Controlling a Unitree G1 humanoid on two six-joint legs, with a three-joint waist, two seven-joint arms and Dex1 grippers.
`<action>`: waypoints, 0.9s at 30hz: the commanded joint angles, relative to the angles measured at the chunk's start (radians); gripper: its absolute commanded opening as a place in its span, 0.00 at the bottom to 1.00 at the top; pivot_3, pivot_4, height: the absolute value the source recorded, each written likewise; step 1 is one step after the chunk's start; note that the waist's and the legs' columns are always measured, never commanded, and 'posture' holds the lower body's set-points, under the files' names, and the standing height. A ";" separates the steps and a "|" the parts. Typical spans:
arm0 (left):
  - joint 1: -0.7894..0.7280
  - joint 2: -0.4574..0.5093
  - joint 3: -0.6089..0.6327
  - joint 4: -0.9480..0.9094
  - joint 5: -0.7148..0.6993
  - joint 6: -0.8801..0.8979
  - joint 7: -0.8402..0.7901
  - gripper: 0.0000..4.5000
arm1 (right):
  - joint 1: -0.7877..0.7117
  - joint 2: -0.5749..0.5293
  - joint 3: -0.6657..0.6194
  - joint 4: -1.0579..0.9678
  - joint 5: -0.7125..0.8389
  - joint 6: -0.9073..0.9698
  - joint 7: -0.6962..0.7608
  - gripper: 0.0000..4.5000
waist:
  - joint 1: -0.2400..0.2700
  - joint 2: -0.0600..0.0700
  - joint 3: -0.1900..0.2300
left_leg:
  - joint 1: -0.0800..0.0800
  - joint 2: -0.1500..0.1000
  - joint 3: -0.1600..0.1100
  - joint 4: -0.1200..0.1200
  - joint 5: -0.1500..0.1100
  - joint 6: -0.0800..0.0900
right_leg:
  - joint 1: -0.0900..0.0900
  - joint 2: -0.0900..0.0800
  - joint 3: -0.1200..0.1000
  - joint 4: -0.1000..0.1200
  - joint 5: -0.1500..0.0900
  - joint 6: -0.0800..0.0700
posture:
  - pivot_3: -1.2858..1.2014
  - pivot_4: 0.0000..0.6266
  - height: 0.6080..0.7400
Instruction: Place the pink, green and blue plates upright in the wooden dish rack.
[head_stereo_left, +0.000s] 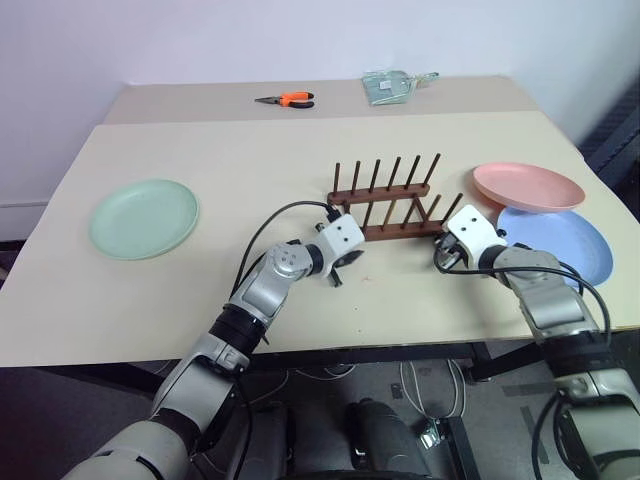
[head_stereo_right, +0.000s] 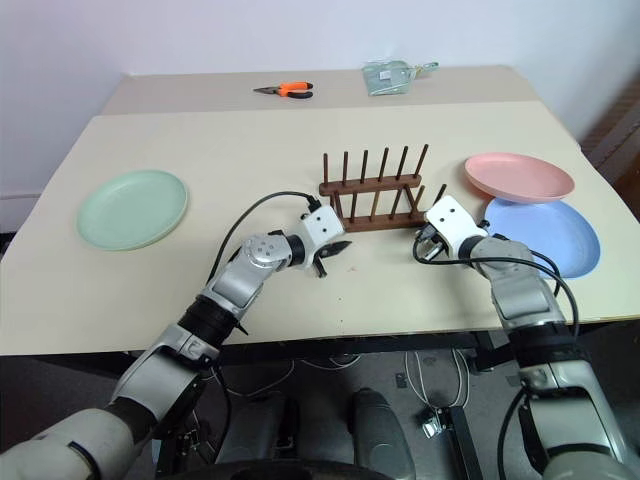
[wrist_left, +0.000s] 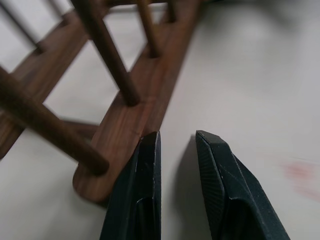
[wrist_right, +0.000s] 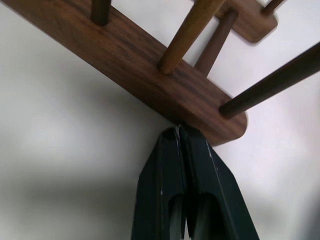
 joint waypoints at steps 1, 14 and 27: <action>-0.015 0.013 0.042 0.059 0.018 -0.001 0.058 0.24 | -0.065 0.018 0.000 0.090 -0.026 -0.071 -0.017 0.01 | 0.001 0.000 0.000 | 0.000 0.000 0.000 0.000 0.000 0.000 | 0.000 0.000 0.000 0.000 0.000 0.000 | 0.52 0.24 1.00; 0.164 0.064 0.013 -0.392 -0.164 -0.035 -0.228 0.24 | -0.040 -0.199 -0.119 -0.053 -0.050 -0.126 0.052 0.70 | 0.005 0.001 0.000 | -0.003 0.000 0.001 -0.001 0.000 0.000 | -0.004 -0.003 0.003 0.000 0.000 0.000 | 0.52 0.24 1.00; 0.190 0.095 0.047 -0.569 -0.271 0.088 -0.268 0.24 | -0.324 -0.240 0.027 0.566 -0.247 -0.424 -0.042 0.81 | -0.002 0.002 0.000 | -0.001 0.000 0.005 -0.002 0.000 0.000 | -0.003 -0.001 0.006 0.000 0.000 -0.001 | 0.52 0.24 1.00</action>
